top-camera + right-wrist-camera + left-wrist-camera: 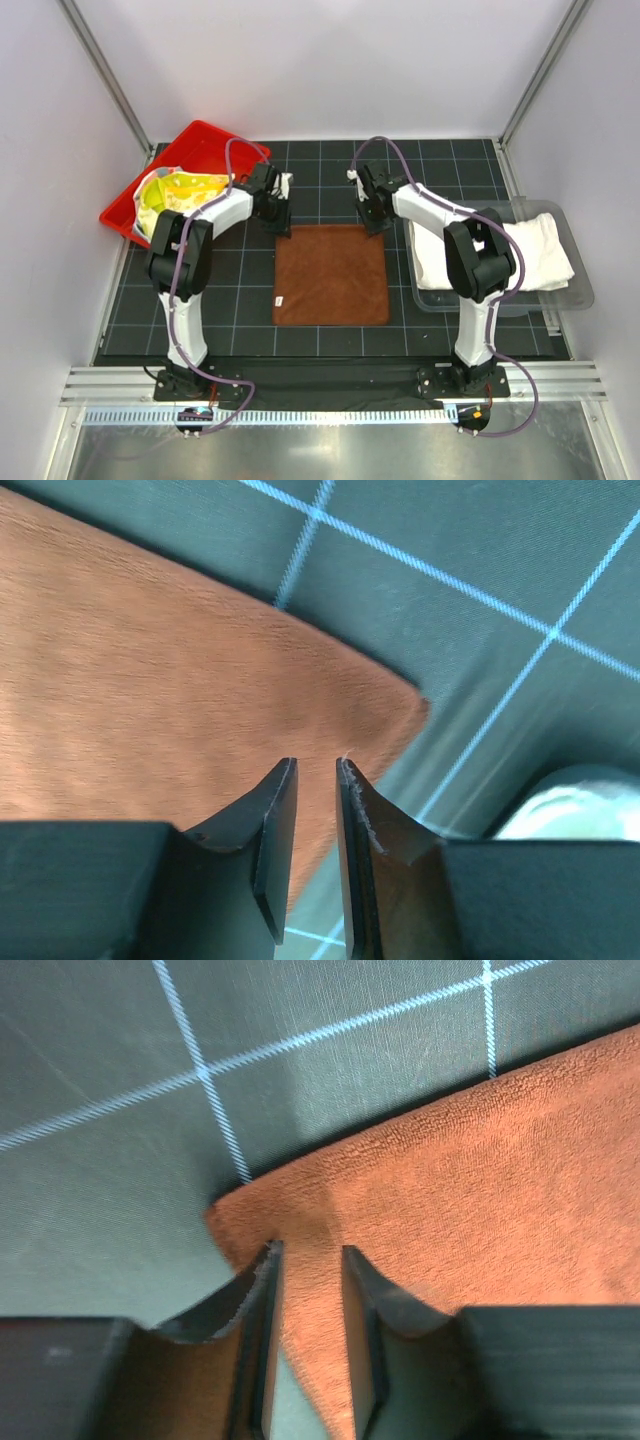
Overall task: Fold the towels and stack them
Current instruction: Fold the towel
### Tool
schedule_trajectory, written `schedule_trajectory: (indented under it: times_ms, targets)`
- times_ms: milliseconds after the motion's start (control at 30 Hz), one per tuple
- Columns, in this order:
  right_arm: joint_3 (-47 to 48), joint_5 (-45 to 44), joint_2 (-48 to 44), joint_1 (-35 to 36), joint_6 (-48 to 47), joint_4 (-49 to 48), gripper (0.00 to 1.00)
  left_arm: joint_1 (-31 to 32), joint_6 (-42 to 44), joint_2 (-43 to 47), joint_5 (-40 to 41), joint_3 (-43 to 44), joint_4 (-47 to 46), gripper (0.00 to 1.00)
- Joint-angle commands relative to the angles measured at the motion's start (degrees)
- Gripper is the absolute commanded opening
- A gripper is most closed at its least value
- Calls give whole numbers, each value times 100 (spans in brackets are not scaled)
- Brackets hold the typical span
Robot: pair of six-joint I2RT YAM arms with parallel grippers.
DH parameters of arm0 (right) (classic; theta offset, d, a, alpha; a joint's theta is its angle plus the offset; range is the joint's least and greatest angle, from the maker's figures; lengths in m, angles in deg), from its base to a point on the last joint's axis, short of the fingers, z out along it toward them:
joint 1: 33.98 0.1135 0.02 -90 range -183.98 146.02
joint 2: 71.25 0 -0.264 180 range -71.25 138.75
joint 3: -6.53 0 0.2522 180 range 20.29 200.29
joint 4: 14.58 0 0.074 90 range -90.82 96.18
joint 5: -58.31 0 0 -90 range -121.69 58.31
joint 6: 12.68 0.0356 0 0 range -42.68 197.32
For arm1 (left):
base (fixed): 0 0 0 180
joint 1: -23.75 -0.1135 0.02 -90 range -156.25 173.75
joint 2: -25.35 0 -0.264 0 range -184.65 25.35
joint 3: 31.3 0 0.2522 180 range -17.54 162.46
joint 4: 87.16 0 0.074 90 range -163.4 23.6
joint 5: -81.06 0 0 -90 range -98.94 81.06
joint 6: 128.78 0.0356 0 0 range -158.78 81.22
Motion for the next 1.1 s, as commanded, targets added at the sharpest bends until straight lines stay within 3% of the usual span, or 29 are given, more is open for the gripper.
schedule_trajectory:
  times_ms: [0,333,533,800,1067]
  targets:
    - [418,548,-26,-68,-795,42,31,-61,616,221,-25,408,110,34]
    - [1823,1253,985,-410,-2131,1738,44,-157,2664,81,-807,1155,1191,40]
    - [2379,1895,1442,-604,-2861,2301,46,-474,2903,-209,-2204,1542,1332,44]
    - [2880,1993,1733,-771,-3134,2530,50,-535,3369,-973,-2372,2438,2174,47]
    - [3293,1974,2093,-798,-3362,2714,51,-535,3633,-1193,-2214,2527,2299,47]
